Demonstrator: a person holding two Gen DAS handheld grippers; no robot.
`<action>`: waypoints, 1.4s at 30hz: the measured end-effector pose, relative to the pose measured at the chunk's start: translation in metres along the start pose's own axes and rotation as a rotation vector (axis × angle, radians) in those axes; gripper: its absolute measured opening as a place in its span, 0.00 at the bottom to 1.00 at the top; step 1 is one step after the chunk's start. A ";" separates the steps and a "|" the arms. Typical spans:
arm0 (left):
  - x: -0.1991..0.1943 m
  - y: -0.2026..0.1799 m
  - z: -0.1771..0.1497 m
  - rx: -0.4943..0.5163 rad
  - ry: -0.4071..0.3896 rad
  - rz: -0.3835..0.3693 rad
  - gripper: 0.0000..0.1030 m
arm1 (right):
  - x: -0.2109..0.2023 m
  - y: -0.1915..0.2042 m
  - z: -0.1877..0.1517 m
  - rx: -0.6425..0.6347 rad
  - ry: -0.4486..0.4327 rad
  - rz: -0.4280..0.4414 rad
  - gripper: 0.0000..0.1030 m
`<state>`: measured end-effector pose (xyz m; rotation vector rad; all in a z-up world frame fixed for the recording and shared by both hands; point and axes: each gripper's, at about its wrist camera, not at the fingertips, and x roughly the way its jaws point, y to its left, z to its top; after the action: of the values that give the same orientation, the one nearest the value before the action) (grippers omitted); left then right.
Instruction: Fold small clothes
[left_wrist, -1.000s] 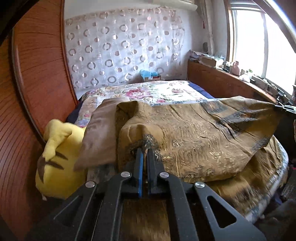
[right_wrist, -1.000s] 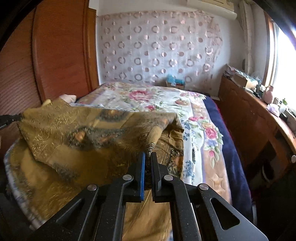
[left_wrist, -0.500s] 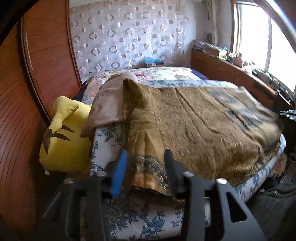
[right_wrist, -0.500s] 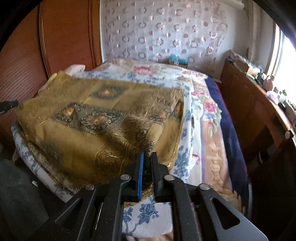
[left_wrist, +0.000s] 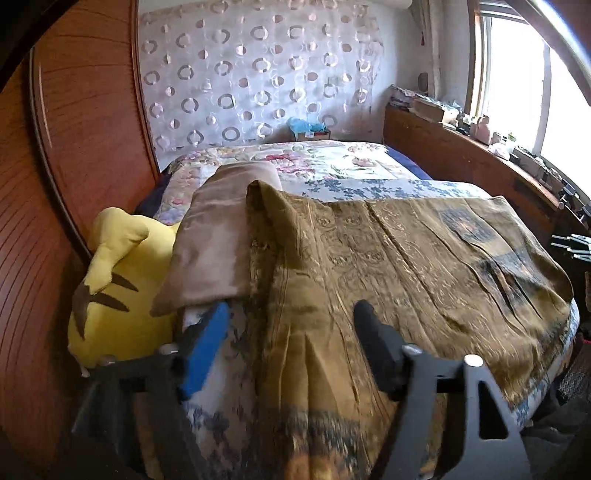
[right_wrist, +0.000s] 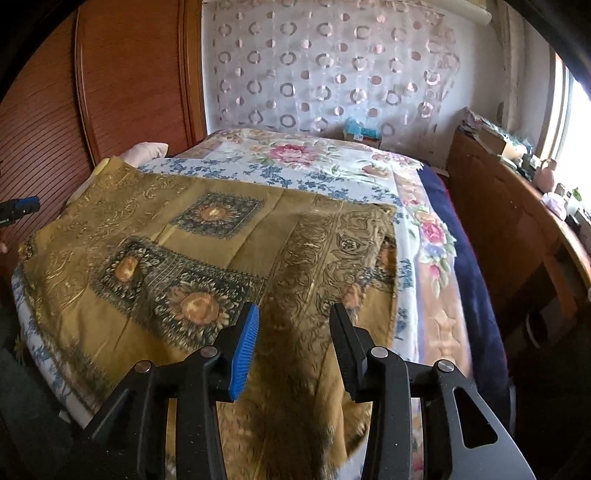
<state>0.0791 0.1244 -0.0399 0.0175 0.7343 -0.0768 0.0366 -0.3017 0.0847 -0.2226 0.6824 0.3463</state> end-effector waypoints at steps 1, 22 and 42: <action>0.005 0.001 0.003 -0.004 0.003 -0.001 0.71 | 0.008 -0.002 0.001 0.005 0.006 0.000 0.40; 0.131 0.018 0.070 -0.040 0.171 0.029 0.48 | 0.046 -0.019 0.003 0.019 0.077 0.008 0.40; 0.108 0.027 0.073 -0.003 0.086 0.137 0.04 | 0.051 -0.022 0.000 0.034 0.076 0.025 0.40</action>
<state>0.2099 0.1416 -0.0579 0.0689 0.8173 0.0565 0.0820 -0.3094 0.0531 -0.1957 0.7663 0.3507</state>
